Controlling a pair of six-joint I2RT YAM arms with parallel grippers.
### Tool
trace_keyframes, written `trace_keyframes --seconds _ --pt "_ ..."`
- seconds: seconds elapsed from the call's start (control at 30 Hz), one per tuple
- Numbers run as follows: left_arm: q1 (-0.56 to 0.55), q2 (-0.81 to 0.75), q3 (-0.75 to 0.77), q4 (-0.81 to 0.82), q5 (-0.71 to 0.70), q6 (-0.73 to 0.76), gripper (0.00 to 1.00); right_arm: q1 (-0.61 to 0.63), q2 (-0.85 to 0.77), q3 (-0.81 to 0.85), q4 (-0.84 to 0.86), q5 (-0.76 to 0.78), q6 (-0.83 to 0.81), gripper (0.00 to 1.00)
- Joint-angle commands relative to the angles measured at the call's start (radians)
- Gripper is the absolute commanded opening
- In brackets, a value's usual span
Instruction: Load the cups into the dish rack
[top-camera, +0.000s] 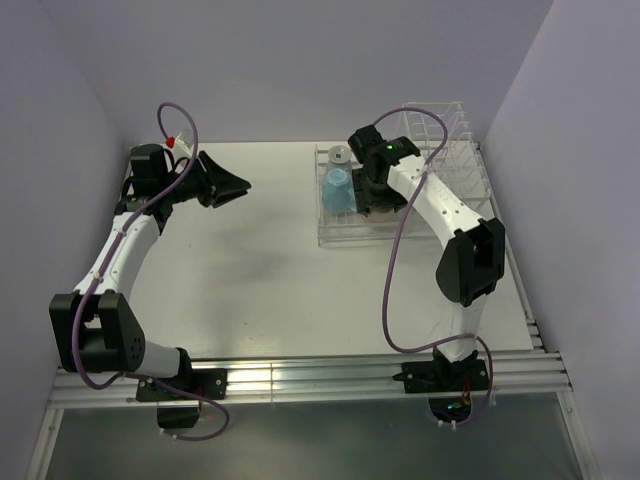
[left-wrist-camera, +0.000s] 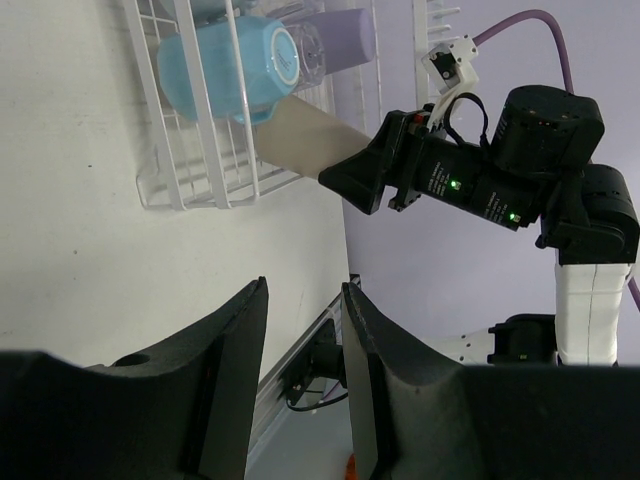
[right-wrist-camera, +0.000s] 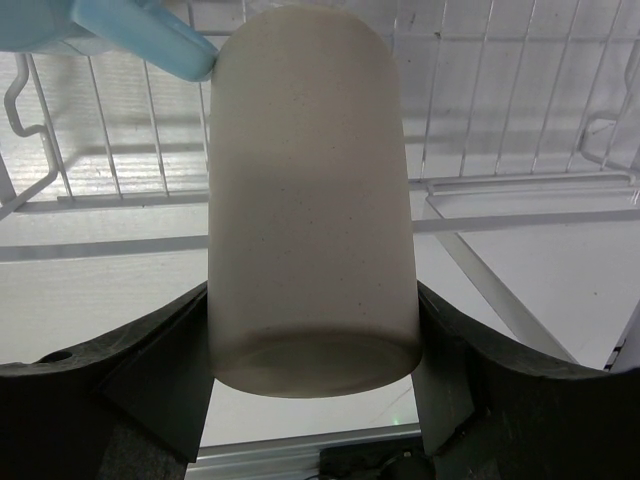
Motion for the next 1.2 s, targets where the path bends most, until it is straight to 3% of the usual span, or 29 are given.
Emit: trace_keyframes --seconds 0.0,0.6,1.17 --pt "0.0 -0.001 0.01 0.028 0.015 0.025 0.41 -0.007 0.015 0.045 0.002 0.014 -0.006 0.41" --pt "0.0 0.007 0.01 0.023 0.013 0.028 0.41 -0.017 0.048 0.047 0.01 0.033 -0.001 0.81" --pt "0.0 0.016 0.012 0.023 0.012 0.028 0.41 -0.021 0.087 0.099 0.01 0.03 0.003 0.88"
